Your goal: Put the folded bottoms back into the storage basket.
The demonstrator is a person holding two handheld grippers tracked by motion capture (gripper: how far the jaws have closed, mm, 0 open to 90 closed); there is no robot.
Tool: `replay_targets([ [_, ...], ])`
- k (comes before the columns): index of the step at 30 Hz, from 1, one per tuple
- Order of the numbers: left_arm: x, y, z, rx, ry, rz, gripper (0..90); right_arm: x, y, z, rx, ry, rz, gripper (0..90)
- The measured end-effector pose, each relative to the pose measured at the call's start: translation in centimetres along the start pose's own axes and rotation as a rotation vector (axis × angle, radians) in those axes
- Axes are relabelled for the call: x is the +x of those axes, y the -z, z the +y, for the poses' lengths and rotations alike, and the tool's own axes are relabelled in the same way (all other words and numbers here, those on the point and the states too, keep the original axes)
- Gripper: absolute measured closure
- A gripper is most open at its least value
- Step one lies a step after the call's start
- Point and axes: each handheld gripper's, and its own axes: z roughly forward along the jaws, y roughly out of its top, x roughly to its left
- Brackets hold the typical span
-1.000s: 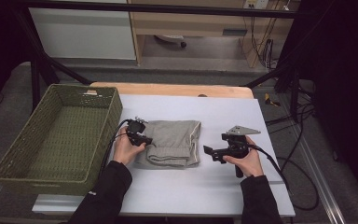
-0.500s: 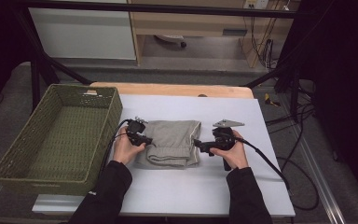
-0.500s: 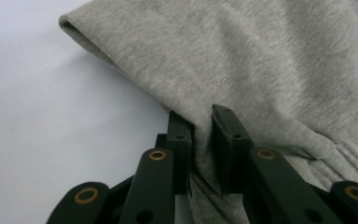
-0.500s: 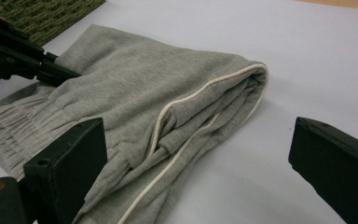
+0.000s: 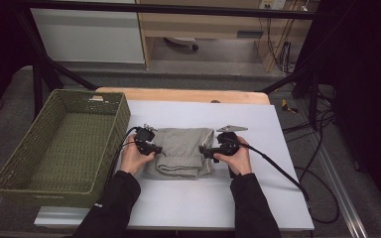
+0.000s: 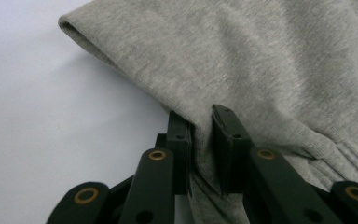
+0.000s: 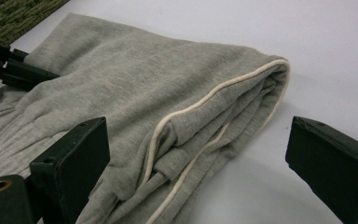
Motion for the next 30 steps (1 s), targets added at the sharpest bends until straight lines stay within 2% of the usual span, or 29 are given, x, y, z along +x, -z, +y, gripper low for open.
replay_targets([
  [14,0.0,0.0,0.0,0.002,-0.006,-0.002,77.4,0.0,-1.7,-0.6,0.036,-0.018,-0.034,10.5],
  [20,0.1,0.0,0.0,0.001,-0.007,-0.003,77.4,0.6,-2.5,-0.9,0.069,0.005,-0.038,17.8],
  [30,0.0,0.0,0.0,-0.001,-0.006,-0.001,77.4,0.7,-2.5,-1.0,0.095,-0.023,-0.032,28.2],
])
